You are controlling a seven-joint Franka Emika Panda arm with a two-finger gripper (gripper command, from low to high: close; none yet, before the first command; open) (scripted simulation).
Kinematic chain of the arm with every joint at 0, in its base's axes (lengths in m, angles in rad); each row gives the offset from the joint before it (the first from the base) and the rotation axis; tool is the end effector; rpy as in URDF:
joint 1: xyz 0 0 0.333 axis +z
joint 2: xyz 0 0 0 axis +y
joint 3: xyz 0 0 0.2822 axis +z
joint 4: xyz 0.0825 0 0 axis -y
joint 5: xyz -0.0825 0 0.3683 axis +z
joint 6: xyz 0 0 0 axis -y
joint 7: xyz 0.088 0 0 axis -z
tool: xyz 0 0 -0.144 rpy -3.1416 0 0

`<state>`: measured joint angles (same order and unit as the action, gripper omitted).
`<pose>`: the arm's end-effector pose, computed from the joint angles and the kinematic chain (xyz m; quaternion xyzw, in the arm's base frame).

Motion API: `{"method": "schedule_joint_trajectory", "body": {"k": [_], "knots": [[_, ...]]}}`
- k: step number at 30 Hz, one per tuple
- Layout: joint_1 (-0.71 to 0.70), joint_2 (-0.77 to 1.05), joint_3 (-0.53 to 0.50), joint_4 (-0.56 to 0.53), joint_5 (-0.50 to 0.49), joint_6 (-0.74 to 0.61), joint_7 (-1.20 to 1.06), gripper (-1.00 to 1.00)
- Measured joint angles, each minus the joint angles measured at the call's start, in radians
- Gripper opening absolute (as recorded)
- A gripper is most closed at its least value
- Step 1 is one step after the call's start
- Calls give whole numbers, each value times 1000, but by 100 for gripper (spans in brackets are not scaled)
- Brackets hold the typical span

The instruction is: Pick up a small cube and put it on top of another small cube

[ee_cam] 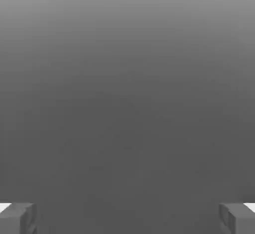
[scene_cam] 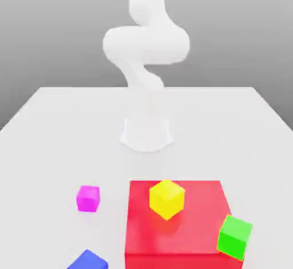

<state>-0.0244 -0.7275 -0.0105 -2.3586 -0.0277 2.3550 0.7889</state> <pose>0.4076 -0.0162 0.6092 -0.8592 0.3692 -0.3325 0.1221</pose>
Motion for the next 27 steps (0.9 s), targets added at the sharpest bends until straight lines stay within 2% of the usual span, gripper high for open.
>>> {"method": "schedule_joint_trajectory", "body": {"k": [8, 14, 16, 19, 22, 26, 27], "knots": [[-89, 278, -74, -213, -86, 206, -54, 0], [-145, 501, -162, -379, -107, 371, -131, 0], [-159, 588, -197, -441, -84, 436, -182, 0], [-184, 712, -207, -516, 11, 528, -292, 0], [-226, 823, -150, -514, 123, 615, -379, 0], [-330, 968, -31, -488, 193, 731, -434, 0], [-348, 996, -13, -482, 197, 754, -439, -100]]}}
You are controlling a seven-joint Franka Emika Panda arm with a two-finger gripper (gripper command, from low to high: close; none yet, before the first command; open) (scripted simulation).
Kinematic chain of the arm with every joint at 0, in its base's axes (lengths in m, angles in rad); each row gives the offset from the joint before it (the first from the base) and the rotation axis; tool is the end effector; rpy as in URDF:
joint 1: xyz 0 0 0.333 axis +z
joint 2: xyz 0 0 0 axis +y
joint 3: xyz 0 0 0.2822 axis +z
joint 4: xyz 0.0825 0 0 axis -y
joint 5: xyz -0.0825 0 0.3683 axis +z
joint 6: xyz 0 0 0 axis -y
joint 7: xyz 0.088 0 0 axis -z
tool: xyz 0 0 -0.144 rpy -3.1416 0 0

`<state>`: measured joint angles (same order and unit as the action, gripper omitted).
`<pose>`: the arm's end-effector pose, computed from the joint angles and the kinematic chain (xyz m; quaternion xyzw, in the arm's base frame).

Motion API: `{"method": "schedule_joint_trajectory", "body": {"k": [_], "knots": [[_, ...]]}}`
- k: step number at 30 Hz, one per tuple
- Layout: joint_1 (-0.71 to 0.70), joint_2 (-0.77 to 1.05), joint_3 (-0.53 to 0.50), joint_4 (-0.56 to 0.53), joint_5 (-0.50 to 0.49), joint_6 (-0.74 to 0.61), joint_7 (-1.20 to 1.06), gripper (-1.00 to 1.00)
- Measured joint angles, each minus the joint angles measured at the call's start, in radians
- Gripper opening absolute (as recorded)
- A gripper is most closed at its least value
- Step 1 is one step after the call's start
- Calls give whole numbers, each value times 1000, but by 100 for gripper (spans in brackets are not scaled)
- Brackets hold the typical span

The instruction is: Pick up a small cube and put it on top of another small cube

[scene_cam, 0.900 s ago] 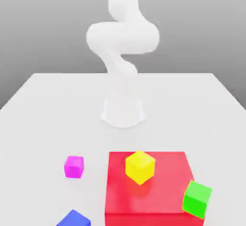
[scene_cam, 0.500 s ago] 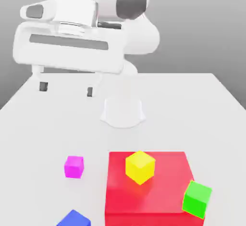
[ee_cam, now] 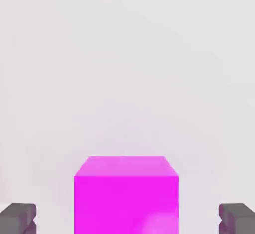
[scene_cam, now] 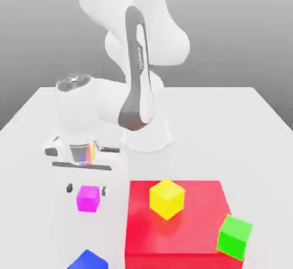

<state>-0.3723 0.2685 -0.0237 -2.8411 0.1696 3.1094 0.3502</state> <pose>0.3036 -0.1436 0.0738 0.8972 -0.4416 0.0002 0.0004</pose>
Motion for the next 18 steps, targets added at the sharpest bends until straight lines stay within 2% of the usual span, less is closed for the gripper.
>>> {"method": "schedule_joint_trajectory", "body": {"k": [7, 13, 18], "knots": [[-5, 3, 5, 0, -4, 2, 3, -100], [50, -190, -80, -38, -118, -152, 90, -100], [56, -246, -72, 0, -165, -249, 229, -100]]}}
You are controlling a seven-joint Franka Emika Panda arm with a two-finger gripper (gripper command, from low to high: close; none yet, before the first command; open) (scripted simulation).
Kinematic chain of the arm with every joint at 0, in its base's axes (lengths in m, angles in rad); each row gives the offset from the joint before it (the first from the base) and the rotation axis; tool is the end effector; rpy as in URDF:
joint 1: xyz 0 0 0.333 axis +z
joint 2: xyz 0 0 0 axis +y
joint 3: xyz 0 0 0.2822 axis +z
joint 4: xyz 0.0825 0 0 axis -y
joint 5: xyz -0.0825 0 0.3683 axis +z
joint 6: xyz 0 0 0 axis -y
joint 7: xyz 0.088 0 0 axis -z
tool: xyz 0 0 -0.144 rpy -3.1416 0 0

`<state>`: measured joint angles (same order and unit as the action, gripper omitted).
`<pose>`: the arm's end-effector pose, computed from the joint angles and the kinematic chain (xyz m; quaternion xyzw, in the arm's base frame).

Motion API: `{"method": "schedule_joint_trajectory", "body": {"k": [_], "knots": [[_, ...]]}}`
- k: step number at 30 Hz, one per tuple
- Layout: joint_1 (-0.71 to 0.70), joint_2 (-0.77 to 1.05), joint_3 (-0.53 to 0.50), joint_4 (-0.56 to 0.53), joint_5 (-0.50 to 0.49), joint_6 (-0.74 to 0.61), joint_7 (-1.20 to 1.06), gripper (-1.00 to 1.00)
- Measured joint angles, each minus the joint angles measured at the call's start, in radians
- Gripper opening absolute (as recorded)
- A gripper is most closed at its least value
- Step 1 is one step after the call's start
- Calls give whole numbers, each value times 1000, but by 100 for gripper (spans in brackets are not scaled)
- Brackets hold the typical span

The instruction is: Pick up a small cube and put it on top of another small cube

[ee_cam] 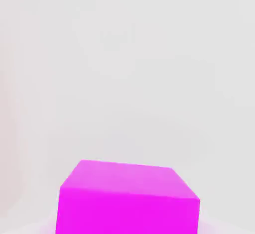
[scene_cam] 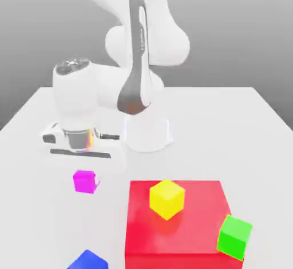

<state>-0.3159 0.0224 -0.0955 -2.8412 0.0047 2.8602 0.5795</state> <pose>0.3267 -0.1432 0.1375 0.8787 -0.4774 -0.0016 0.0006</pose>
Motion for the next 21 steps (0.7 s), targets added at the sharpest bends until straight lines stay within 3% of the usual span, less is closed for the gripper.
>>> {"method": "schedule_joint_trajectory", "body": {"k": [21], "knots": [[156, 167, 2, 404, 28, -242, 792, -100]]}}
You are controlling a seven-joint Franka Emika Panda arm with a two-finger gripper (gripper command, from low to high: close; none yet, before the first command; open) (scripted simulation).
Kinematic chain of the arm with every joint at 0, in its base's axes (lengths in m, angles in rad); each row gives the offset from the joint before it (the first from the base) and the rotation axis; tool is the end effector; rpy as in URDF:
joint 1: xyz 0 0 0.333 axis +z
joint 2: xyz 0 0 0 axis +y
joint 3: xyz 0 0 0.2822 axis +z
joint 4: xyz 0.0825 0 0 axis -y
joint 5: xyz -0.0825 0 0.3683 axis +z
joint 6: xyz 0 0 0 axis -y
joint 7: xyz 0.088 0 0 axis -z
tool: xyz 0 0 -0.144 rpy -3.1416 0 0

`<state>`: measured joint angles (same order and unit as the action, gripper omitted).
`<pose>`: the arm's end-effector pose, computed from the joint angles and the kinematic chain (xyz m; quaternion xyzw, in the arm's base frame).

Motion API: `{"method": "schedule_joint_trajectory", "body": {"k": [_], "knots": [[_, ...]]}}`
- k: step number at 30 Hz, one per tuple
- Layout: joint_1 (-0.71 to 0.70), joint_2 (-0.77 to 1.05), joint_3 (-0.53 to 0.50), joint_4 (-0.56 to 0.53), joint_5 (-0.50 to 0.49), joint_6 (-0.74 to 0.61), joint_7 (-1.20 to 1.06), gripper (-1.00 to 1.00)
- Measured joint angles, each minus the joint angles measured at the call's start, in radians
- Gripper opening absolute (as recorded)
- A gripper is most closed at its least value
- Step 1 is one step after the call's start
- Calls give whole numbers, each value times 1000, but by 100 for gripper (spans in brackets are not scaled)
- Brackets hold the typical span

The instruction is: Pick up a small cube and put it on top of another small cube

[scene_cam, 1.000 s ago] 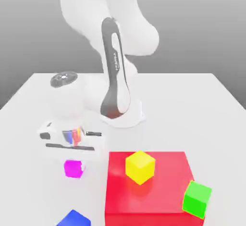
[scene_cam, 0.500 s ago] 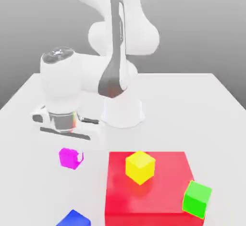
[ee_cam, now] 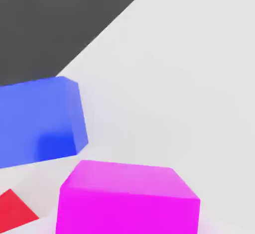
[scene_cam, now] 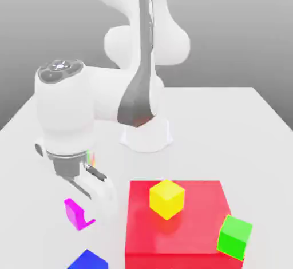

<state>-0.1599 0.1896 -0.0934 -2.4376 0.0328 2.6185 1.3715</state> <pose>0.4584 -0.1210 0.1702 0.6779 -0.7351 -0.0029 0.0026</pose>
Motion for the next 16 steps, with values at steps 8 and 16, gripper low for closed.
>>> {"method": "schedule_joint_trajectory", "body": {"k": [8, 16], "knots": [[63, 63, -17, 151, 17, -81, 295, -100], [58, 203, -3, 174, 47, 37, 306, 100]]}}
